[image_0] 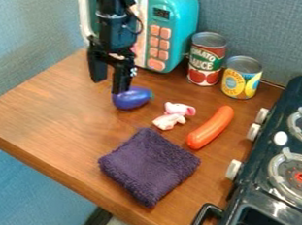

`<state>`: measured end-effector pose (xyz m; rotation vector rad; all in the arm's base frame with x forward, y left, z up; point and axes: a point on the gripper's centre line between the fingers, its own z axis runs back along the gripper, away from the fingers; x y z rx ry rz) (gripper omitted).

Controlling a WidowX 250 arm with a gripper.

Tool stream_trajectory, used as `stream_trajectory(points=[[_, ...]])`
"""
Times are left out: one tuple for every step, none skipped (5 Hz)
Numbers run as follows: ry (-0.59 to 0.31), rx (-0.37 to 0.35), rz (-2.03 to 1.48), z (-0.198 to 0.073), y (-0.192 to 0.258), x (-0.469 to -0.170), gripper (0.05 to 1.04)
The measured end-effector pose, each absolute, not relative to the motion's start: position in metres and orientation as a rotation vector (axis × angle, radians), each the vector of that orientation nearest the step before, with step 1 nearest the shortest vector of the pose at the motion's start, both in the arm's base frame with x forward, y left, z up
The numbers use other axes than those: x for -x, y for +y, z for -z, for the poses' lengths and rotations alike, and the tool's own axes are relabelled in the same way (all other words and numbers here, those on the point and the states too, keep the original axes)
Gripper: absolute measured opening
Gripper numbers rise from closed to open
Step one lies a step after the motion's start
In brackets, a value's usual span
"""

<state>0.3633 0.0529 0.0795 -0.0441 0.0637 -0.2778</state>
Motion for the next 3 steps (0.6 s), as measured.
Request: stream_trajectory(points=[[0.054, 0.002, 0.316, -0.093, 0.054, -0.336, 1.001], [0.050, -0.023, 0.366, -0.106, 0.051, -0.299, 1.001], [0.033, -0.007, 0.450, -0.110, 0.034, -0.277, 1.001]])
